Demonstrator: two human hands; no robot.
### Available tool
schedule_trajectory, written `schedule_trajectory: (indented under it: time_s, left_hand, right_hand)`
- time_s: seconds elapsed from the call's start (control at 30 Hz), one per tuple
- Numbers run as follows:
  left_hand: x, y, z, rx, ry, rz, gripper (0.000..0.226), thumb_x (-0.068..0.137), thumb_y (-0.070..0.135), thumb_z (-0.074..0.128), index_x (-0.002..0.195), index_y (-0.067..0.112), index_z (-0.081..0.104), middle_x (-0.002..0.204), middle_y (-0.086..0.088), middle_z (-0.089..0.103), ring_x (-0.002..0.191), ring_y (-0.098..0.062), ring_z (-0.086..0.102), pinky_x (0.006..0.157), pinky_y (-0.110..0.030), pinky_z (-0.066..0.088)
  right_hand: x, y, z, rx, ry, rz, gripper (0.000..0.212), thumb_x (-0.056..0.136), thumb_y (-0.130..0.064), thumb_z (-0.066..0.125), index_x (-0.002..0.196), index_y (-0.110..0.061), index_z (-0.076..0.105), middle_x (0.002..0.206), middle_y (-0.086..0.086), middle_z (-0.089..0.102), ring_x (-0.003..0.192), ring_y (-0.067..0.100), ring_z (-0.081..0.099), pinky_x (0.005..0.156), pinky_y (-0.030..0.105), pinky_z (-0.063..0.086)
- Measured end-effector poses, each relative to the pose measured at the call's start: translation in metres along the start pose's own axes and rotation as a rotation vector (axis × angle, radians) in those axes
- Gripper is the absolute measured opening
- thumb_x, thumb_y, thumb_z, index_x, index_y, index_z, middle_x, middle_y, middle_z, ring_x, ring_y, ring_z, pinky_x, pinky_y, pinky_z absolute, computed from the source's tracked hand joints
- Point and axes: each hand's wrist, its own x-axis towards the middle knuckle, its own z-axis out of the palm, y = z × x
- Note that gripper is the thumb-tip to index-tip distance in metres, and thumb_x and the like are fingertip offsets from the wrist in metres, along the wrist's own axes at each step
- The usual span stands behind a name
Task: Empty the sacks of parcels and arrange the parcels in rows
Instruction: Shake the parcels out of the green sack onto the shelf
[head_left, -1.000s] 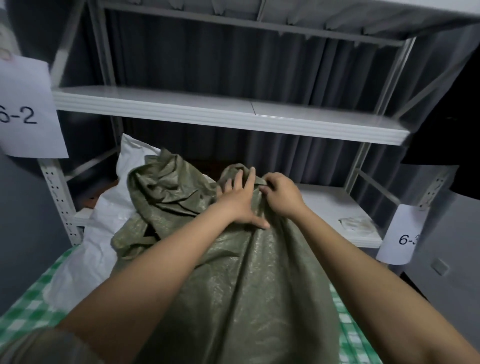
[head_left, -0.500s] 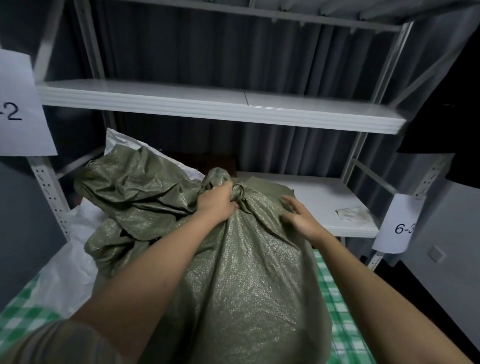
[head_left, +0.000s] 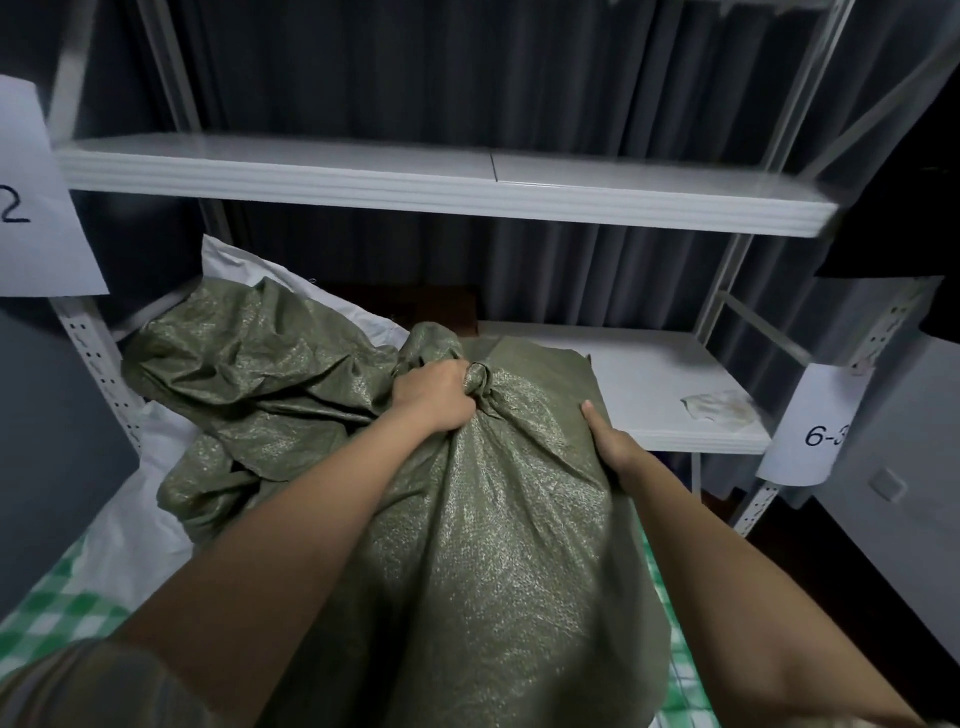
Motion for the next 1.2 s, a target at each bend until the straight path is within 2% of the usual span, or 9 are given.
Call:
schedule_trajectory:
  time_s: [0.07,0.2,0.33,0.5,0.67,0.73,0.93,1.1,1.2]
  left_hand:
    - [0.0,-0.003,0.001,-0.012,-0.01,-0.008,0.03,0.084,0.022,0.056,0.113,0.023,0.059,0.108,-0.002,0.065,0.099,-0.027,0.061,0.074,-0.031,0.045]
    - [-0.001,-0.007,0.003,-0.016,-0.02,-0.013,0.028,0.084,0.023,0.056,0.111,0.021,0.06,0.105,-0.001,0.066,0.096,-0.025,0.061,0.075,-0.033,0.048]
    - [0.0,-0.01,0.01,-0.023,-0.005,-0.014,0.029,0.087,0.029,0.058,0.115,0.02,0.06,0.111,-0.001,0.066,0.101,-0.025,0.061,0.074,-0.03,0.046]
    - [0.002,-0.014,0.016,-0.091,-0.037,-0.063,0.042,0.088,0.038,0.064,0.123,0.016,0.058,0.133,-0.012,0.046,0.117,-0.033,0.051,0.096,-0.042,0.046]
    - [-0.004,-0.015,0.018,-0.447,-0.137,-0.165,0.05,0.088,0.03,0.067,0.134,0.015,0.054,0.135,-0.004,0.056,0.121,-0.025,0.052,0.103,-0.033,0.041]
    - [-0.01,-0.012,0.013,-0.604,-0.121,-0.208,0.052,0.089,0.023,0.067,0.137,0.013,0.05,0.134,-0.002,0.054,0.122,-0.025,0.051,0.102,-0.03,0.038]
    - [-0.007,0.001,-0.026,-0.847,0.223,-0.182,0.033,0.086,0.018,0.068,0.119,0.016,0.064,0.114,0.0,0.066,0.107,-0.018,0.059,0.097,-0.029,0.044]
    - [0.001,0.009,-0.06,-0.952,0.44,-0.11,0.019,0.085,0.013,0.069,0.102,0.02,0.065,0.106,-0.003,0.069,0.101,-0.019,0.062,0.092,-0.028,0.047]
    - [-0.004,0.008,-0.042,-0.949,0.384,-0.081,0.021,0.089,0.013,0.066,0.109,0.014,0.061,0.106,-0.001,0.064,0.098,-0.014,0.058,0.076,-0.017,0.04]
  right_hand:
    - [0.031,0.006,0.006,-0.001,0.082,0.002,0.124,0.049,-0.096,0.043,0.135,-0.006,0.053,0.139,0.014,0.053,0.126,0.038,0.048,0.108,0.047,0.038]
    - [-0.017,-0.02,0.013,-0.044,0.212,-0.031,0.059,0.091,-0.045,0.06,0.124,0.003,0.055,0.126,0.021,0.057,0.106,0.038,0.058,0.078,0.035,0.048]
    - [-0.018,-0.024,0.014,-0.2,0.297,-0.061,0.039,0.098,-0.031,0.054,0.119,0.002,0.055,0.122,0.023,0.058,0.11,0.04,0.056,0.083,0.036,0.043]
    - [-0.023,-0.029,0.015,-0.149,0.371,-0.075,0.032,0.101,-0.024,0.047,0.118,0.003,0.054,0.123,0.023,0.057,0.113,0.041,0.054,0.081,0.034,0.038]
    - [-0.033,-0.033,0.015,0.048,0.425,-0.062,0.022,0.1,-0.024,0.047,0.106,-0.003,0.049,0.118,0.022,0.057,0.105,0.04,0.056,0.081,0.037,0.044]
    - [-0.039,-0.043,0.01,0.184,0.446,-0.088,0.022,0.098,-0.023,0.048,0.106,-0.003,0.049,0.116,0.021,0.058,0.101,0.039,0.057,0.086,0.043,0.05]
    - [-0.082,-0.124,-0.016,0.412,0.491,-0.295,0.031,0.101,-0.021,0.046,0.117,0.004,0.053,0.114,0.015,0.059,0.106,0.03,0.057,0.078,0.029,0.04]
    - [-0.116,-0.187,-0.035,0.552,0.526,-0.578,0.031,0.101,-0.022,0.048,0.071,-0.017,0.04,0.079,0.0,0.053,0.075,0.015,0.048,0.075,0.029,0.042]
    - [-0.123,-0.181,-0.042,0.441,0.533,-0.723,0.031,0.101,-0.021,0.047,0.071,-0.019,0.038,0.071,-0.007,0.047,0.067,0.01,0.044,0.066,0.026,0.034]
